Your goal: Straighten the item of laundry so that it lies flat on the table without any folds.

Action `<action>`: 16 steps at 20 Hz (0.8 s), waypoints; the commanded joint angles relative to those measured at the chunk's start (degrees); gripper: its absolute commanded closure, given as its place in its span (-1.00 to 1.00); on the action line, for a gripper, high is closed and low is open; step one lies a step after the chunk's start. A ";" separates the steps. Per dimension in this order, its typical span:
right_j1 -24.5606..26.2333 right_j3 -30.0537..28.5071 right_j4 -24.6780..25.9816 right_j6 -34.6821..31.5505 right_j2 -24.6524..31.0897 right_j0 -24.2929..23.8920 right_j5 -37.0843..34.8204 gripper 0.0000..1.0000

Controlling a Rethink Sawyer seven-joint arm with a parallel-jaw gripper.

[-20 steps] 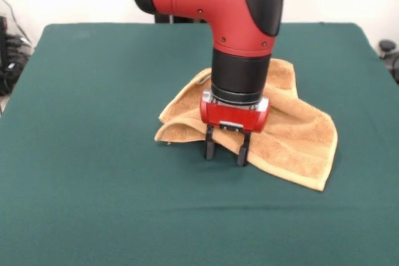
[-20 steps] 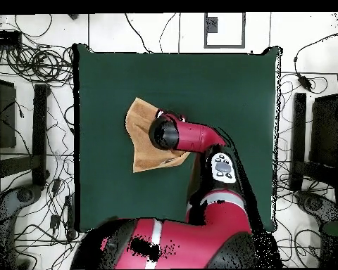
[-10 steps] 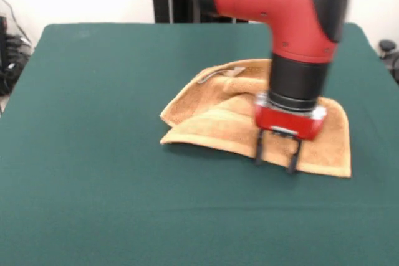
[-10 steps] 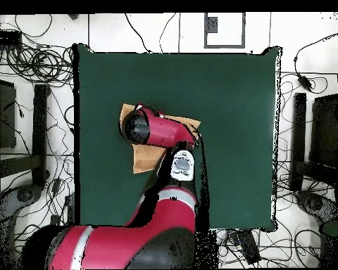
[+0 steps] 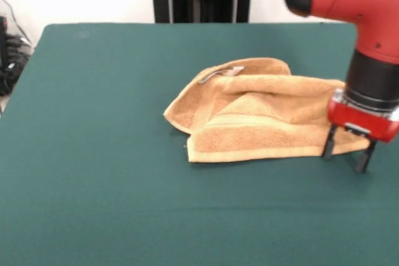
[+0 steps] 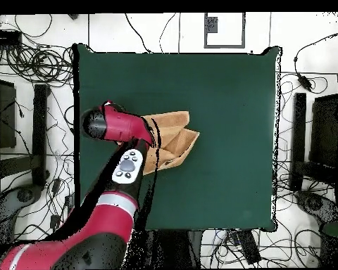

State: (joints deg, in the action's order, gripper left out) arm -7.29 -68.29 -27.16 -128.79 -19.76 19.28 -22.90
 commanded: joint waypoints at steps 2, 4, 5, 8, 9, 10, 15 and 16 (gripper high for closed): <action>1.83 3.27 -4.29 -19.29 -1.58 0.87 -9.73 -1.00; 1.67 0.40 -3.27 -17.01 0.51 -0.47 -5.68 -1.00; 1.25 -1.94 -1.68 -14.62 1.73 -2.05 -3.01 -1.00; 2.21 -6.10 3.61 -10.19 -0.14 -4.69 1.28 -1.00; 4.45 -5.37 5.14 -10.61 -3.64 -4.11 1.44 -1.00; 6.55 -5.03 6.03 -11.67 -6.50 -3.71 2.75 -1.00; -0.53 -12.66 17.19 4.68 3.66 -16.75 7.87 -1.00; -2.88 -14.64 19.46 8.16 6.26 -19.66 7.11 -1.00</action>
State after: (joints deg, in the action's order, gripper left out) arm -8.01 -68.81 -17.84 -133.63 -19.75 11.12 -19.05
